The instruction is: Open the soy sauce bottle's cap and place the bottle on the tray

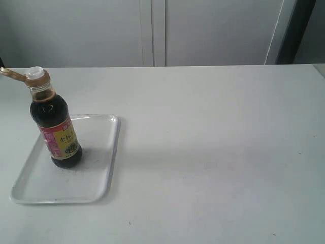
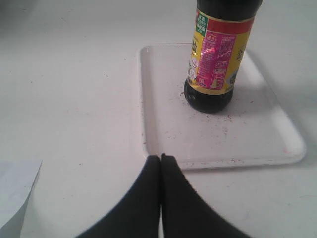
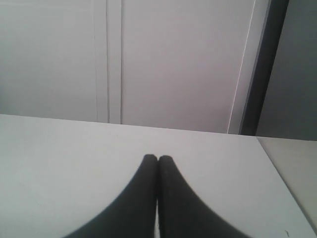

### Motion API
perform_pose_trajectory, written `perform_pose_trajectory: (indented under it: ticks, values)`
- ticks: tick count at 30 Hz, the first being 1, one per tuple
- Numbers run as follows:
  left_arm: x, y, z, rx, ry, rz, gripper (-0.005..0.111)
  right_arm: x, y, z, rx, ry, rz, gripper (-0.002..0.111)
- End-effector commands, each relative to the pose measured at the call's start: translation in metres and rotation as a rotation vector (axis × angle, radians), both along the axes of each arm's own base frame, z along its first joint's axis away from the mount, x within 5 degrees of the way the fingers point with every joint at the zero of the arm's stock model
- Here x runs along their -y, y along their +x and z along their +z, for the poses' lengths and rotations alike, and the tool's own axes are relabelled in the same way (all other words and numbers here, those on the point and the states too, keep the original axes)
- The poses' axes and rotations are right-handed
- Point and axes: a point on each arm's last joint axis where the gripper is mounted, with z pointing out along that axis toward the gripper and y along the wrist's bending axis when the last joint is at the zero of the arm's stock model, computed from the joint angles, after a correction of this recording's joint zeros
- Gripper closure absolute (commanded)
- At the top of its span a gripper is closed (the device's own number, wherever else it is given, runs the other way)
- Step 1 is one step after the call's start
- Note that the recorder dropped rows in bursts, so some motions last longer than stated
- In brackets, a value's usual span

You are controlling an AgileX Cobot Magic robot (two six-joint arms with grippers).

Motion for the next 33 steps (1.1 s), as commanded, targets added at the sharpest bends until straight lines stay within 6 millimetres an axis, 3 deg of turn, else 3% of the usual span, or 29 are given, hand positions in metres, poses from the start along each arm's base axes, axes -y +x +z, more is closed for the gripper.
perform_pose_trajectory:
  ticks: [1, 19, 33]
  values:
    - [0.0, 0.0, -0.001, 0.0, -0.018, 0.003, 0.107, 0.001, -0.001, -0.016, -0.02, -0.008, -0.011, 0.108]
    - [0.0, 0.0, -0.001, -0.003, -0.018, 0.002, 0.107, 0.002, -0.013, -0.085, -0.103, 0.013, -0.011, 0.108]
    - [0.0, 0.0, -0.001, -0.002, -0.014, 0.003, 0.107, 0.002, -0.015, -0.093, -0.187, -0.008, -0.01, 0.108]
